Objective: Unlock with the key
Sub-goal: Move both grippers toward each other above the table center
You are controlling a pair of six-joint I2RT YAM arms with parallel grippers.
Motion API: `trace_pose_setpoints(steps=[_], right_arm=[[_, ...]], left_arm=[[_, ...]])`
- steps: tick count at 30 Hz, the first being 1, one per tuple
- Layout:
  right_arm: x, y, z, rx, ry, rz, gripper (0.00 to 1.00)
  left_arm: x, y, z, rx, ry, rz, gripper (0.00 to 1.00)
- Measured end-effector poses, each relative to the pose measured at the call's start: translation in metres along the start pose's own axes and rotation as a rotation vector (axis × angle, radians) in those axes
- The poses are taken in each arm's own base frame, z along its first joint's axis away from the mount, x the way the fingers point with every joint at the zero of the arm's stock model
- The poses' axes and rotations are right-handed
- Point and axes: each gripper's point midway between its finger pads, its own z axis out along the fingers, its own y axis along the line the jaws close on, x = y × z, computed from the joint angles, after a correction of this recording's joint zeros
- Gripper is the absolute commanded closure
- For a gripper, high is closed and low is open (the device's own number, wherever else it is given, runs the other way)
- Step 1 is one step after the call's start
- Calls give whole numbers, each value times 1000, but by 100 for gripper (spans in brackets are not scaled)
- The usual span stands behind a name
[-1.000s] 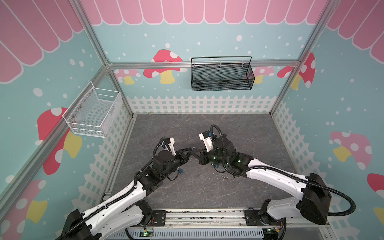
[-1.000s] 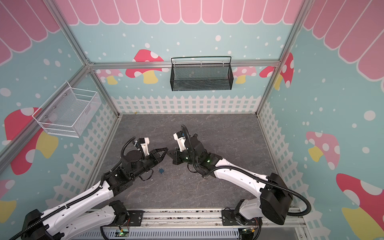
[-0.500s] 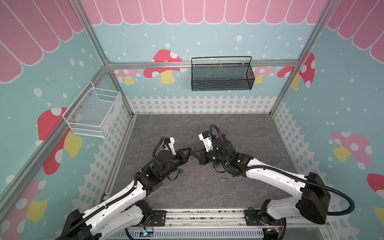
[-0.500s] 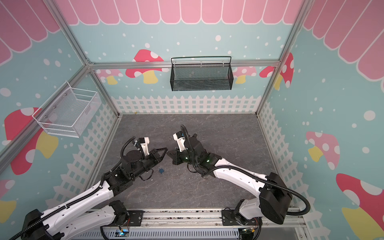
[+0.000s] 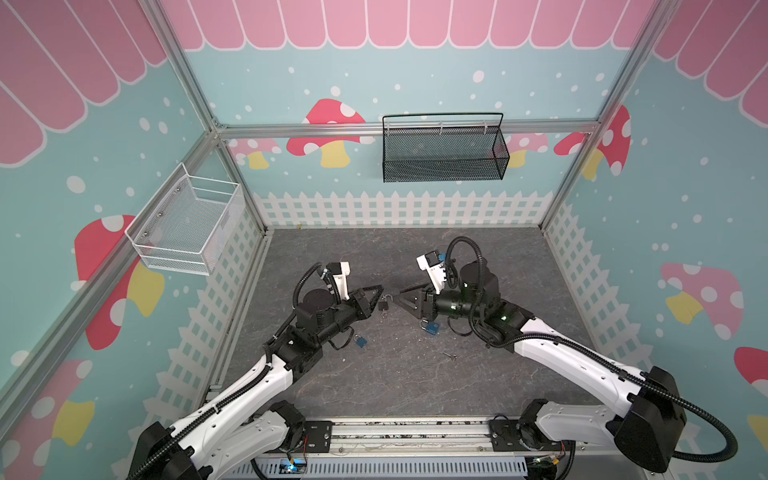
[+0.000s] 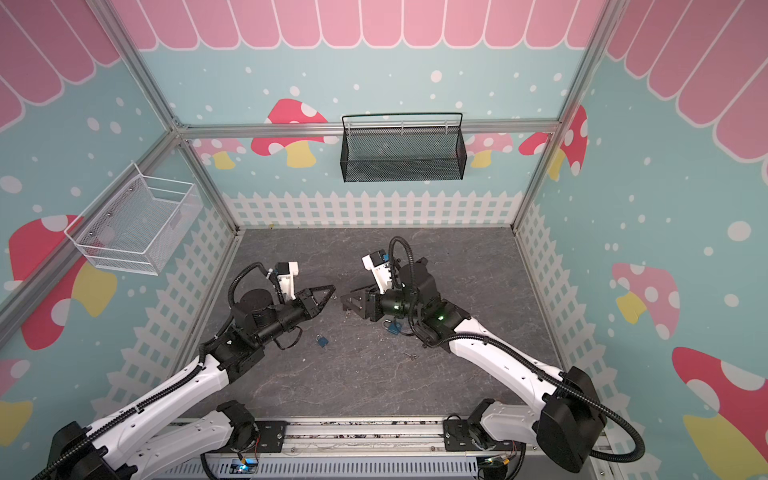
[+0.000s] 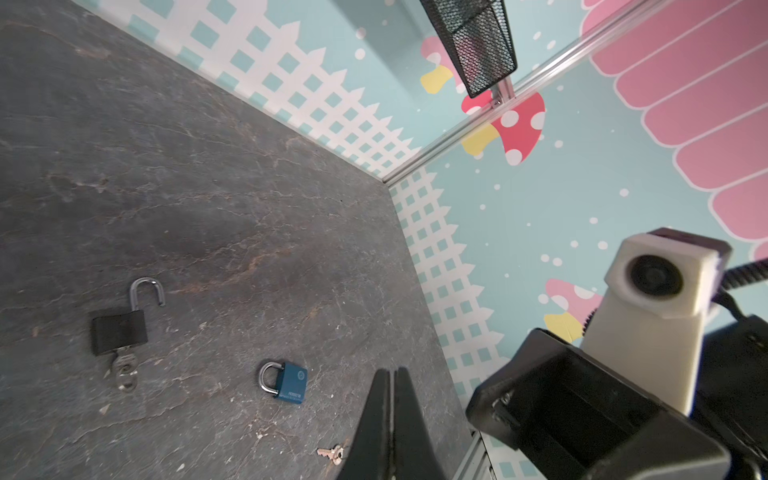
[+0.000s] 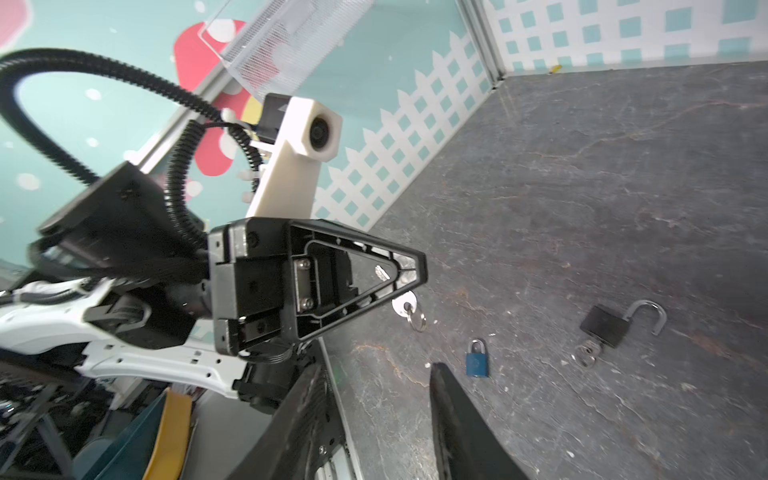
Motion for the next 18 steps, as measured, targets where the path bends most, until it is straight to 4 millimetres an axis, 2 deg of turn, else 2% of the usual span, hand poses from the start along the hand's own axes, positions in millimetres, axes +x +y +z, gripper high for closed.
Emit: trace_pose_setpoints(steps=[7, 18], right_arm=[[5, 3, -6, -126, 24, 22, 56], [-6, 8, -4, -226, 5, 41, 62]], left_arm=[[-3, -37, 4, 157, 37, 47, 100], [-3, -61, 3, 258, 71, 79, 100]])
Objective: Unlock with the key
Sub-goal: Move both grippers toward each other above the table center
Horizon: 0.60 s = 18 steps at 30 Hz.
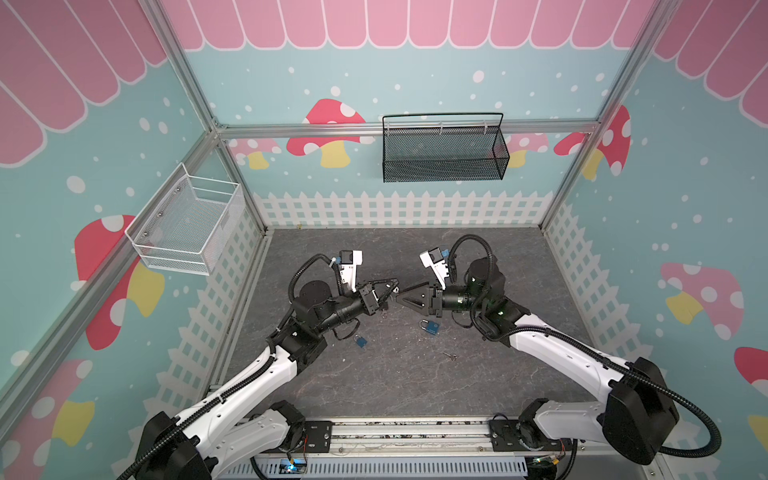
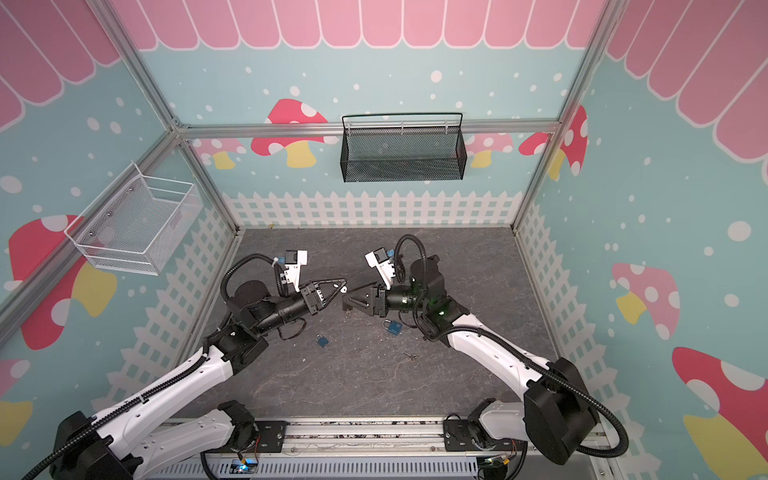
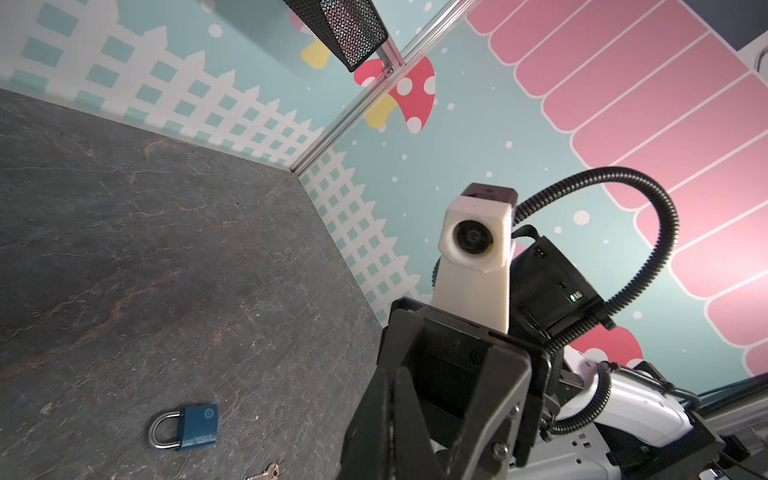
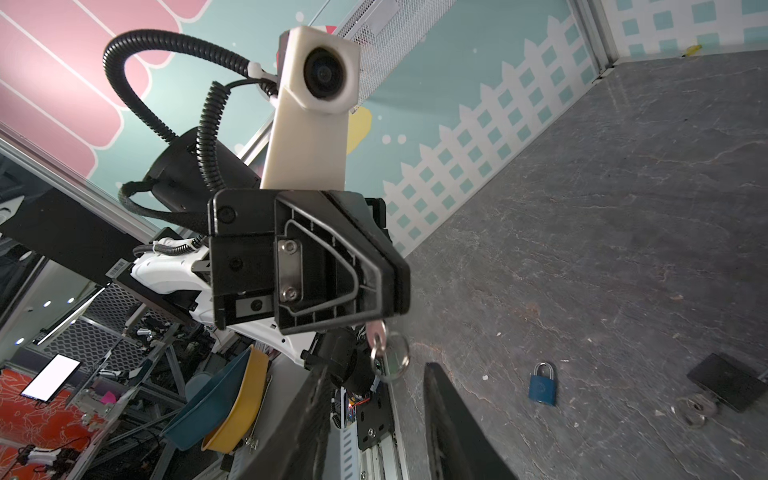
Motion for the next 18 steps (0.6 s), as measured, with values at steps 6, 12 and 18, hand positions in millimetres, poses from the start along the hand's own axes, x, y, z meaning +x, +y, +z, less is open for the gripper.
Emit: trace_pose_setpoints(steps=[6, 12, 18], right_arm=[[-5, -1, 1, -12, -15, 12, 68], [-9, 3, 1, -29, -31, 13, 76], [-10, 3, 2, -40, -34, 18, 82]], left_arm=[[0, -7, 0, 28, 12, 11, 100], [1, -7, 0, 29, 15, 27, 100], [-1, -8, 0, 27, 15, 44, 100]])
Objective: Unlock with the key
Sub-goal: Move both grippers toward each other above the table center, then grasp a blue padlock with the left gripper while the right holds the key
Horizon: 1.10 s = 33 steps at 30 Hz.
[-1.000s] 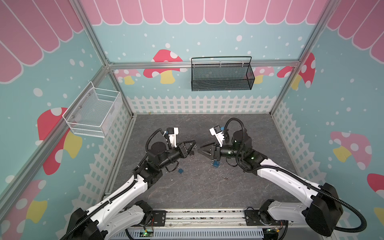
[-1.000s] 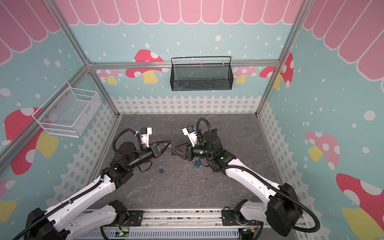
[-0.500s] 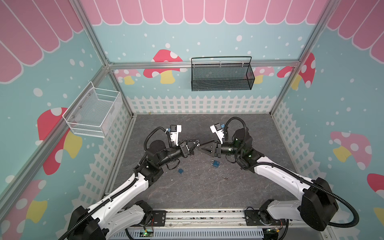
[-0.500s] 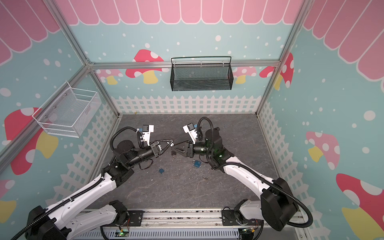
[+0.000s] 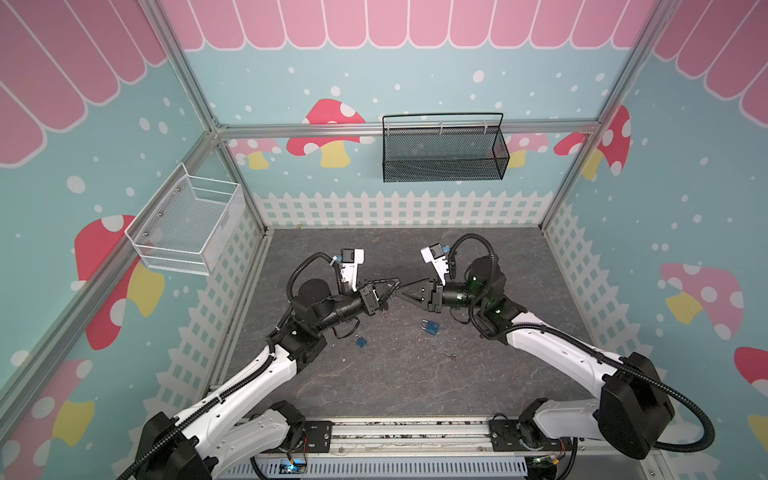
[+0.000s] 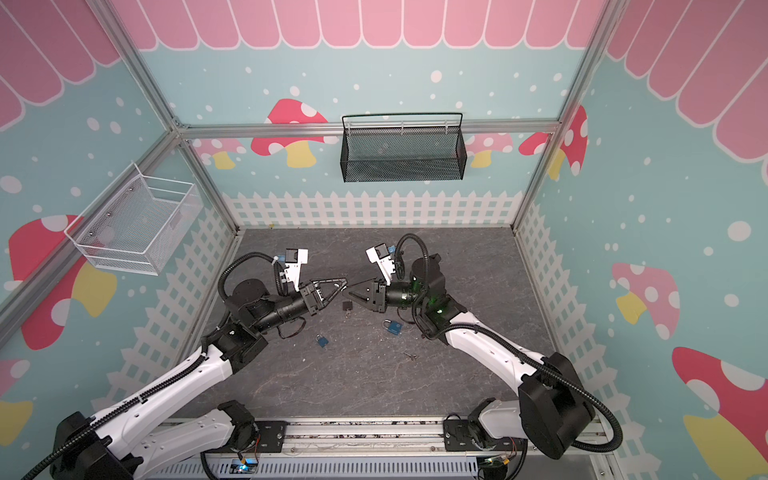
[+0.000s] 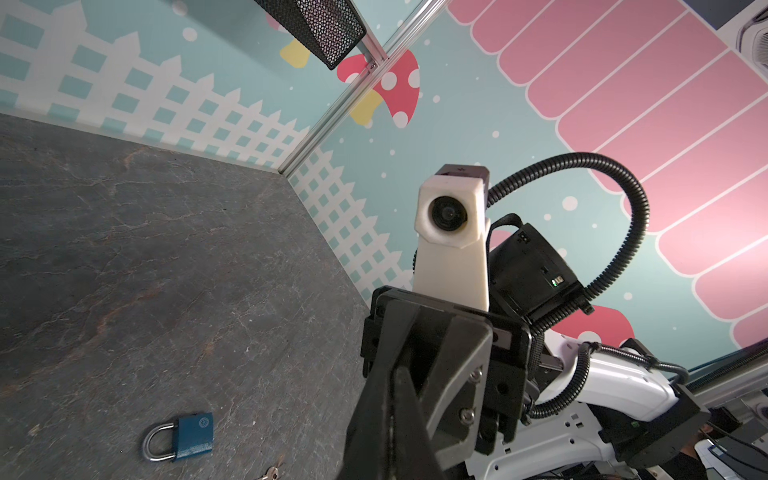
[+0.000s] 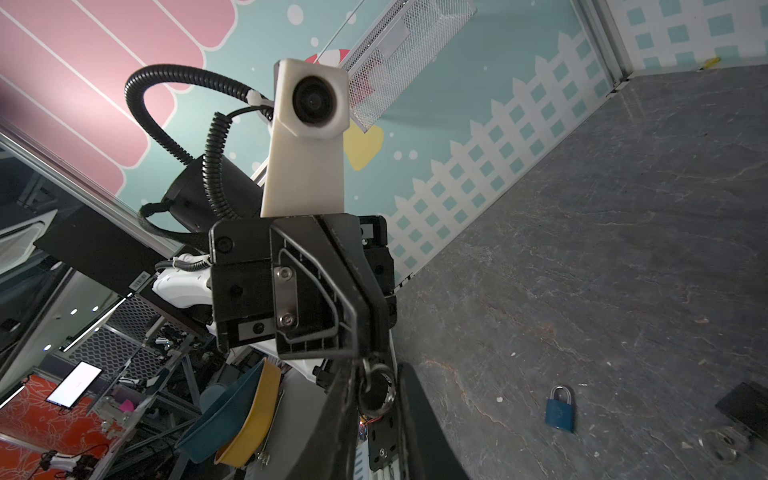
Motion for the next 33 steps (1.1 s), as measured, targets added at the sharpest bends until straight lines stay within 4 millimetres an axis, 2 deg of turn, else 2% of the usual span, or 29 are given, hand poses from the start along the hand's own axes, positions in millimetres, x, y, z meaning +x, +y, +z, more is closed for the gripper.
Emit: trace_pose_setpoints(steps=[14, 18, 21, 25, 28, 31, 33], right_arm=[[-2, 3, 1, -23, -4, 19, 100], [-1, -1, 1, -4, -6, 23, 100], [3, -14, 0, 48, -1, 37, 100], [17, -33, -3, 121, 16, 60, 100], [38, -55, -7, 189, 39, 97, 100], [62, -75, -14, 253, 67, 140, 100], [76, -87, -17, 292, 82, 166, 100]], left_arm=[[-2, 2, -1, -26, 6, 43, 100], [-4, 3, -3, -51, 4, 60, 71], [-11, 3, -8, -93, -6, 70, 56], [-30, 3, -25, -200, -63, 55, 45], [-34, 14, -43, -310, -107, 3, 41], [-22, 42, -58, -460, -101, -75, 39], [-5, 66, -67, -584, -64, -130, 38]])
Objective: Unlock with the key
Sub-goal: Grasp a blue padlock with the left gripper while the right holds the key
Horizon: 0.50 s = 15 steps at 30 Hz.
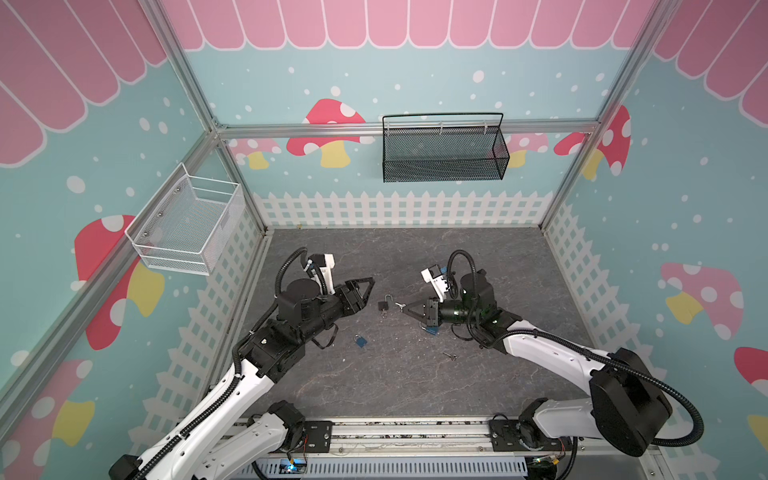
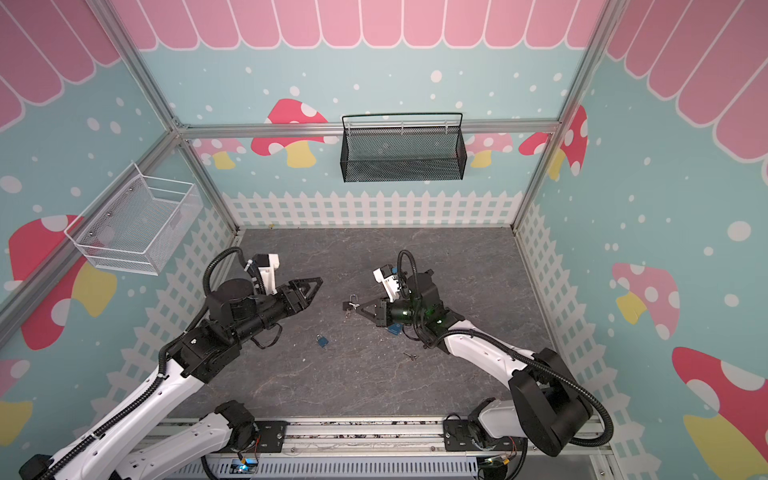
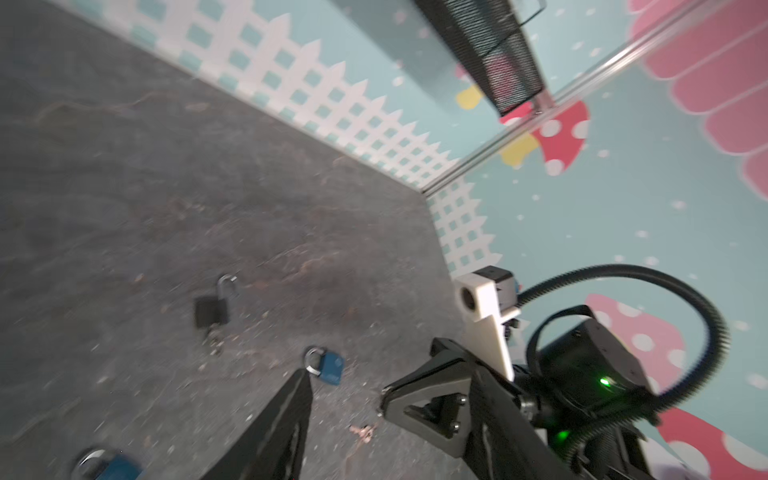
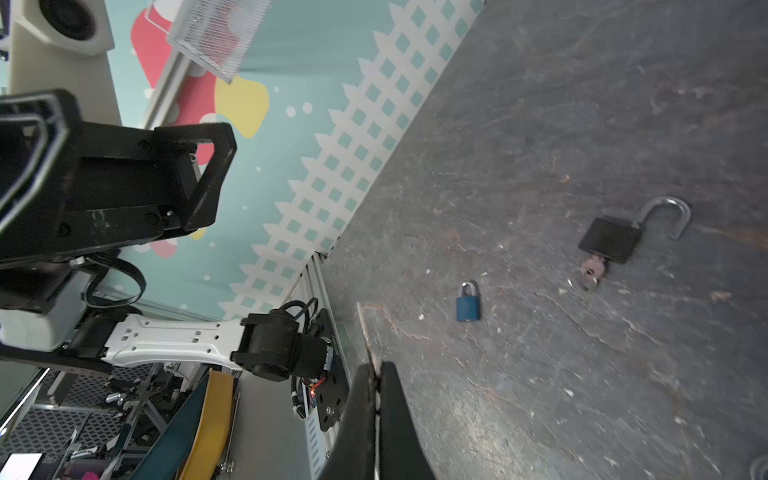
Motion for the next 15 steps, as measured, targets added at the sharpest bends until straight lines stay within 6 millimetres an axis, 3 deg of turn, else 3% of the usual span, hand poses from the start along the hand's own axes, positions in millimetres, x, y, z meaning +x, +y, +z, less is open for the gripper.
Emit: trace_pose_setpoints(steps=[9, 15], right_arm=[[47, -33, 14, 117, 66, 50, 100], [62, -49, 23, 163, 91, 67, 100]], left_arm=[[80, 110, 14, -441, 197, -109, 37], [114, 148, 20, -598, 263, -152, 37]])
